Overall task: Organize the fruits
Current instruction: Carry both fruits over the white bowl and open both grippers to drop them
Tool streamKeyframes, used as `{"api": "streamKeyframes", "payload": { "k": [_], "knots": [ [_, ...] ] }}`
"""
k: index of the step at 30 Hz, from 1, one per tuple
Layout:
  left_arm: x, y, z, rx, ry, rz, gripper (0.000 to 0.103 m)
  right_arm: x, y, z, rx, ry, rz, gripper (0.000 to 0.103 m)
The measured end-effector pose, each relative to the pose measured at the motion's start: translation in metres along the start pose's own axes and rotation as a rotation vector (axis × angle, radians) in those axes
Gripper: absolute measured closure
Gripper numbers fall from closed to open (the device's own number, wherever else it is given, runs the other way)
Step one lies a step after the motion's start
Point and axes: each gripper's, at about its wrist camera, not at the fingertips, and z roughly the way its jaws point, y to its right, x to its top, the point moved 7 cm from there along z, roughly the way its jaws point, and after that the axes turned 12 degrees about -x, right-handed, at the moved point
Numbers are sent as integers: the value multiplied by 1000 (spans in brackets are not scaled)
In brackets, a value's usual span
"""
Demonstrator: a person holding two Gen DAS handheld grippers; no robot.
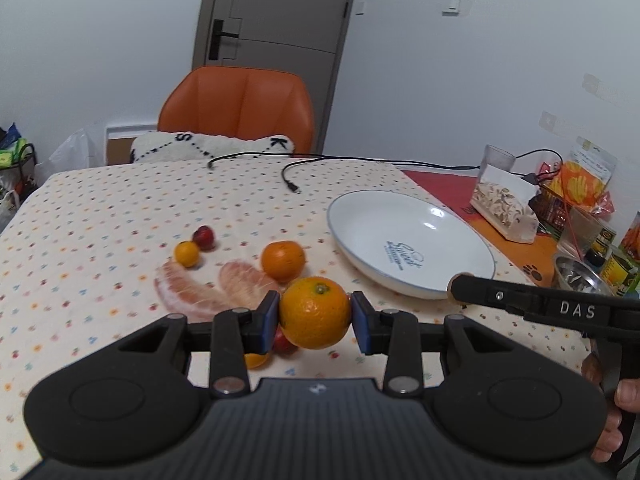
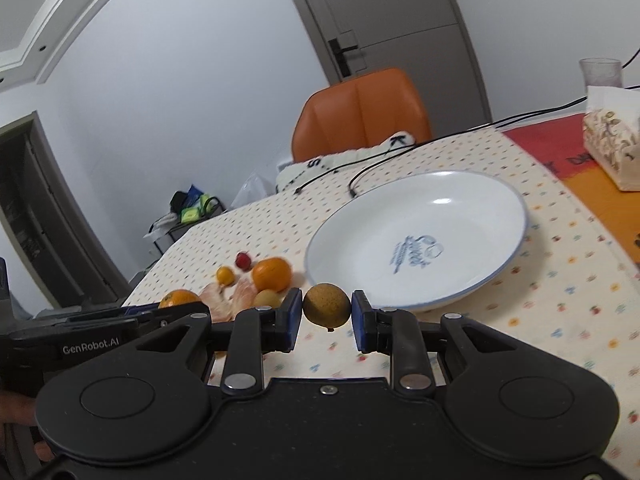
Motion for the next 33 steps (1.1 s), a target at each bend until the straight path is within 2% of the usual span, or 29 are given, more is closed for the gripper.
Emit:
{"api": "streamKeyframes", "payload": {
  "k": [16,33],
  "knots": [
    [26,28,46,-39,-7,42,66,14,43,15,-67,25,41,78],
    [33,55,94,-72,-45,76,66,12,53,19,-101,31,41,74]
  ]
}}
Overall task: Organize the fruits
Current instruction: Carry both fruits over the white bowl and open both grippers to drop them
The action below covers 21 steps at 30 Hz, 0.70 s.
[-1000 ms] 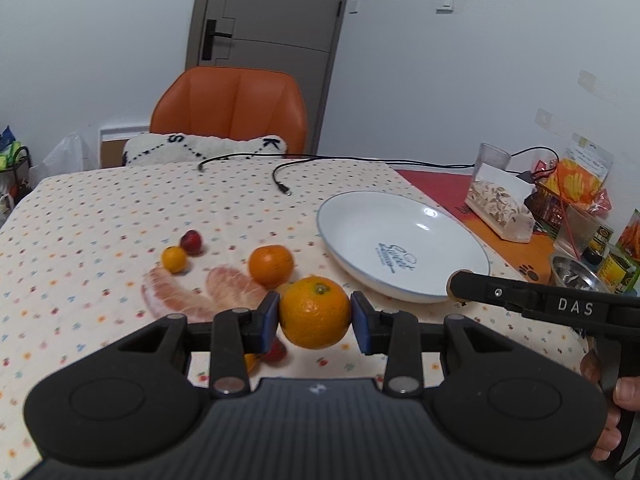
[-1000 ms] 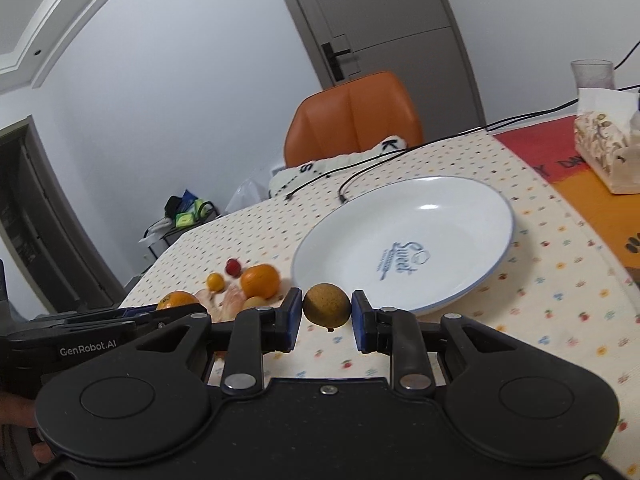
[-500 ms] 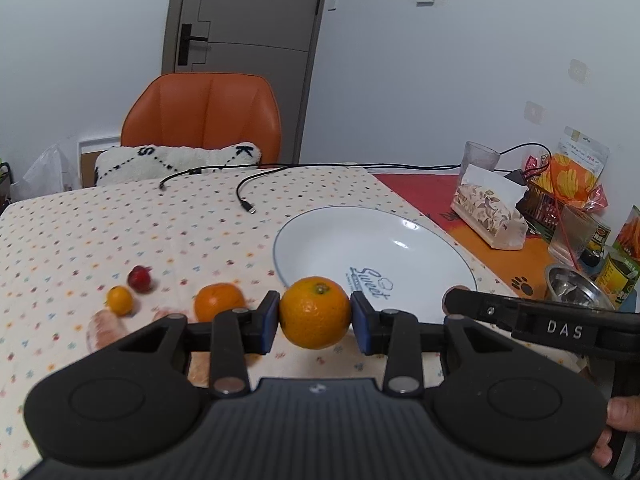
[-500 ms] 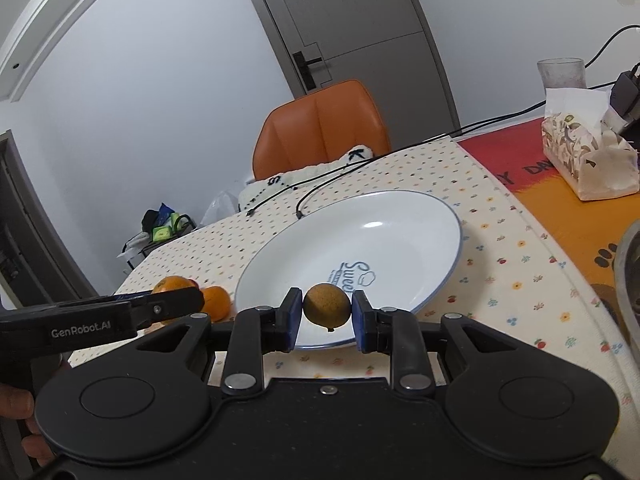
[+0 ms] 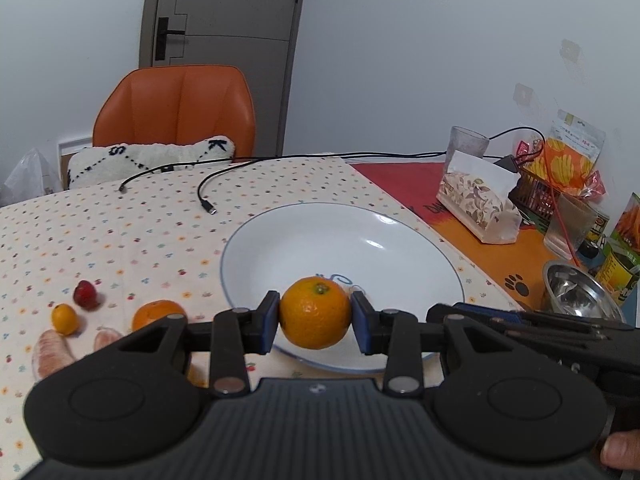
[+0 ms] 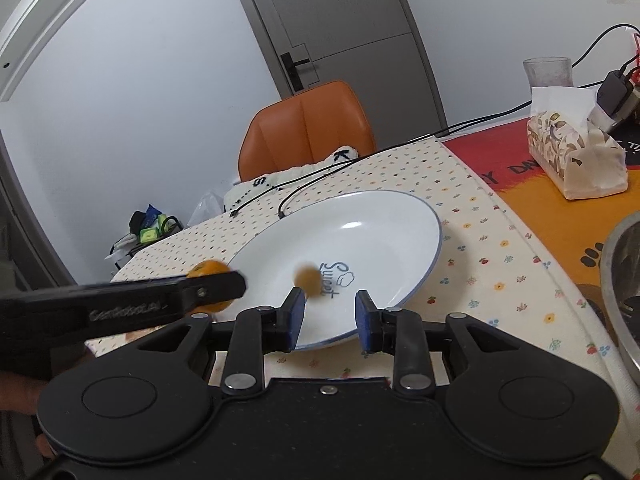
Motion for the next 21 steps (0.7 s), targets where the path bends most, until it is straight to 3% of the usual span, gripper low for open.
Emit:
{"api": "streamKeyframes", "payload": {
  "k": [9,14,21],
  "knots": [
    [4,7,10,11,-5,9,65,-5,4,-13,-1,5,11,73],
    [2,5,2,37,-1,15,55,-9,3,-17,4,-4,15,72],
    [-9,-14,-25,82,-4,-29,48,-14,-7,-24,13,-1,5,62]
  ]
}}
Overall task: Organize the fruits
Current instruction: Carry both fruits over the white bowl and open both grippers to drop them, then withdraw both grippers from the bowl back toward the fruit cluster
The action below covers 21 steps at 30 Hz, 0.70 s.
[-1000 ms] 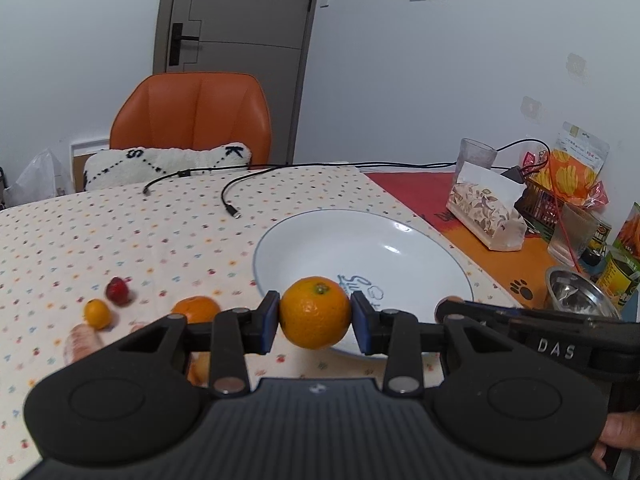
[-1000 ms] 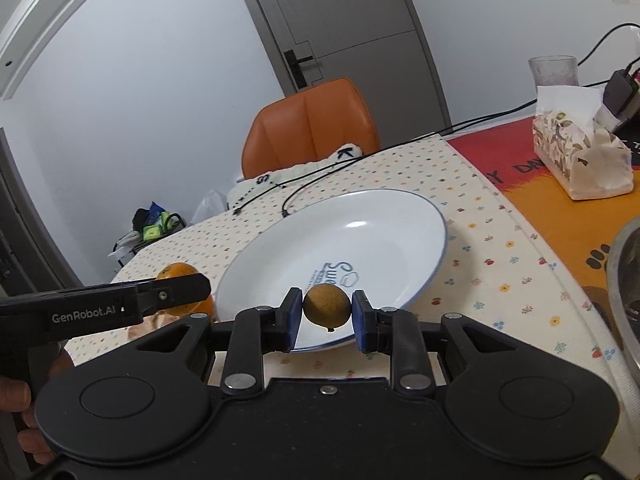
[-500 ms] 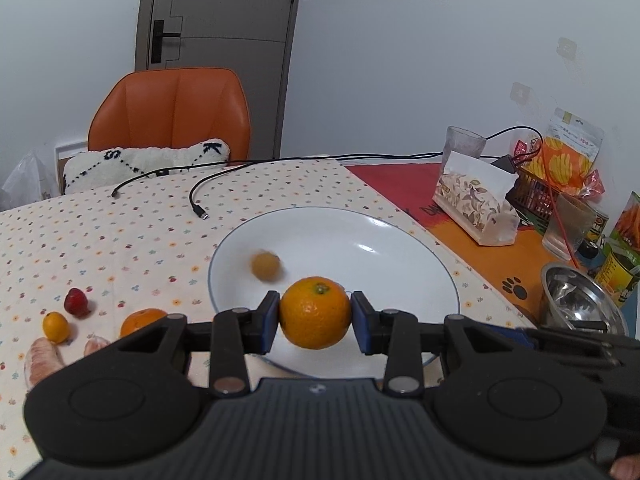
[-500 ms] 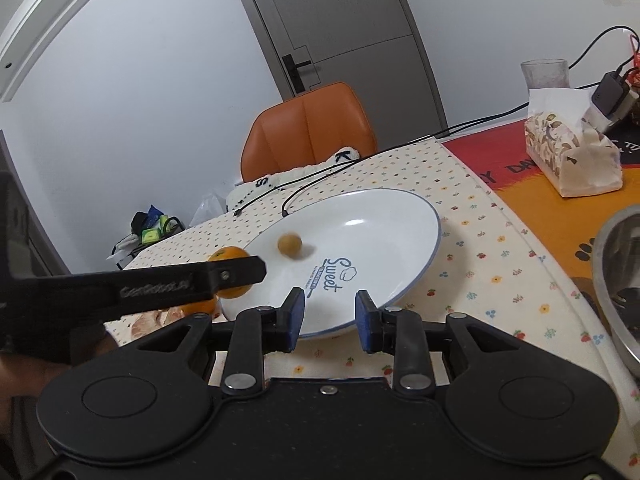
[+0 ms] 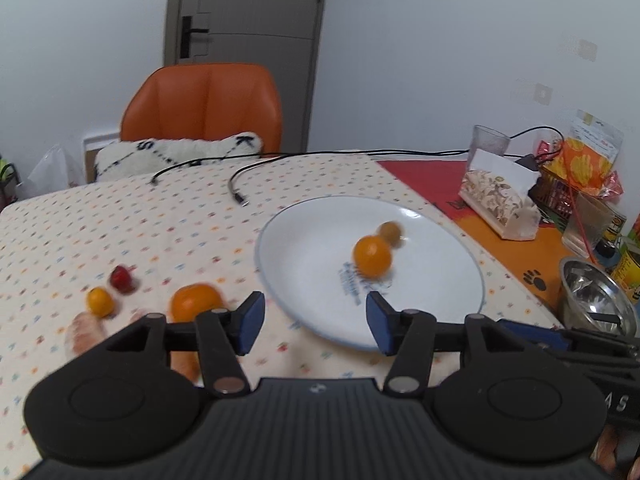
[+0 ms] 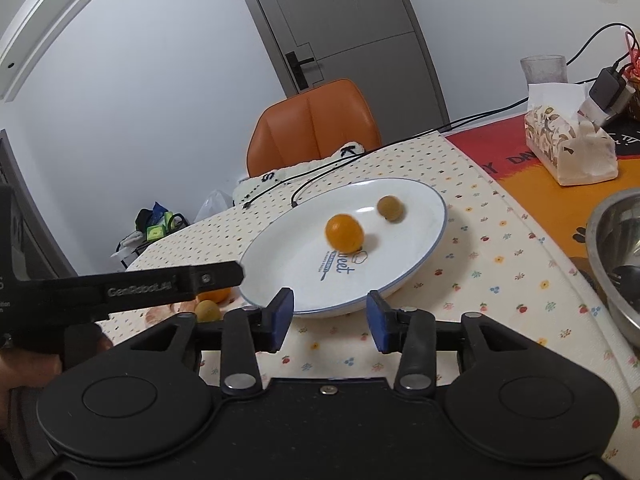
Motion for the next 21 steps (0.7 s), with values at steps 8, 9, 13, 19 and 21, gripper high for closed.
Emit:
{"api": "streamKeyframes", "payload": {
  "k": [8,9,13,19,21],
  "knots": [
    [-7,-21,-38,52,30,-26,34,1,-8,-13,1,27,-4,46],
    [-7,-24,-42,58,33,-33,34,1,-9,-15,3,30,-5,45],
    [-13,-34,-58,79,43,-57,32,1,-15,-21,2,44,-13,24],
    [-20,-45,-78,103,65,-70,21,1,-26,-28,-6,59,-25,4],
    [-23,-50,-84,116,73,-74,18,2,-29,-30,-17,68,-27,0]
  ]
}}
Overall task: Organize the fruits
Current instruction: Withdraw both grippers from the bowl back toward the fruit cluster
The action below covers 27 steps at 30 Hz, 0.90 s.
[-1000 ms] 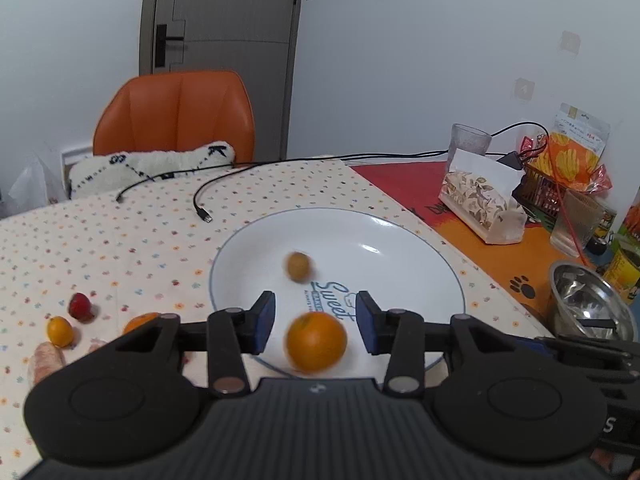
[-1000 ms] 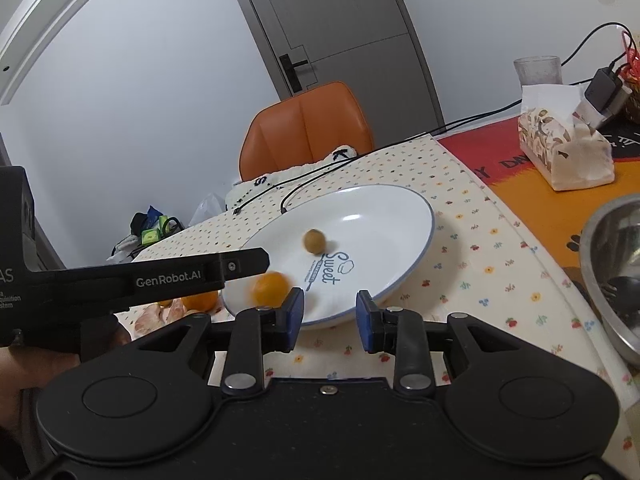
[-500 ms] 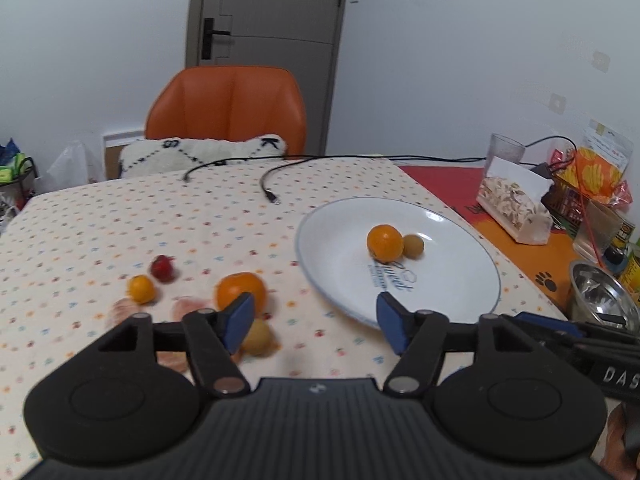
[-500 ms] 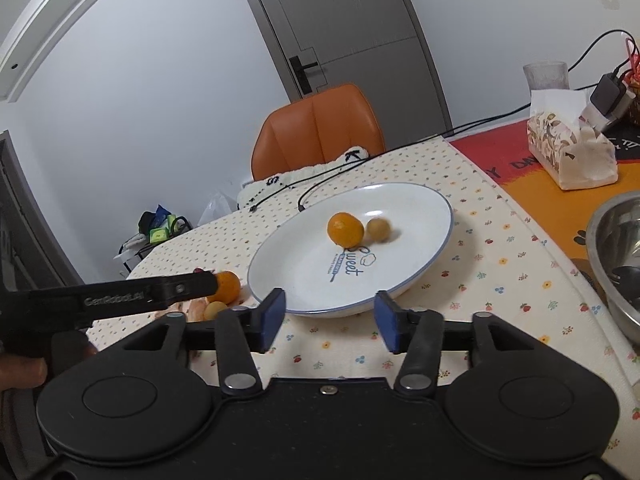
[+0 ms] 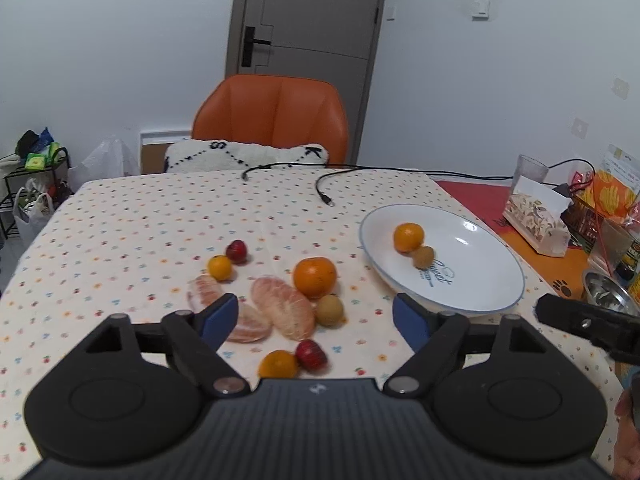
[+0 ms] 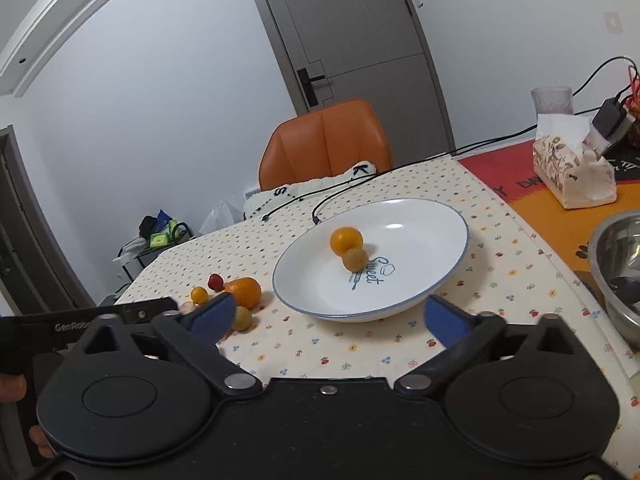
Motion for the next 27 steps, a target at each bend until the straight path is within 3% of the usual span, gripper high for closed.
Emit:
{"api": "streamKeyframes", "payload": {
  "k": [7,18,21,27],
  "knots": [
    [-8,-18,-17,16,18,-26,16,-1,-13,-3,-17,5,-15,0],
    [-22,-35,-31,13,25,-48,16,-9,-45,-4,36,-15,-67,0],
    [-27,-38,-31,-3,15,-61,19,-13,-54,-3,56,-24,-83,0],
    [-33,-42,-28,-21,4,-68,36,-19,-72,-1,88,-37,-135,0]
  ]
}}
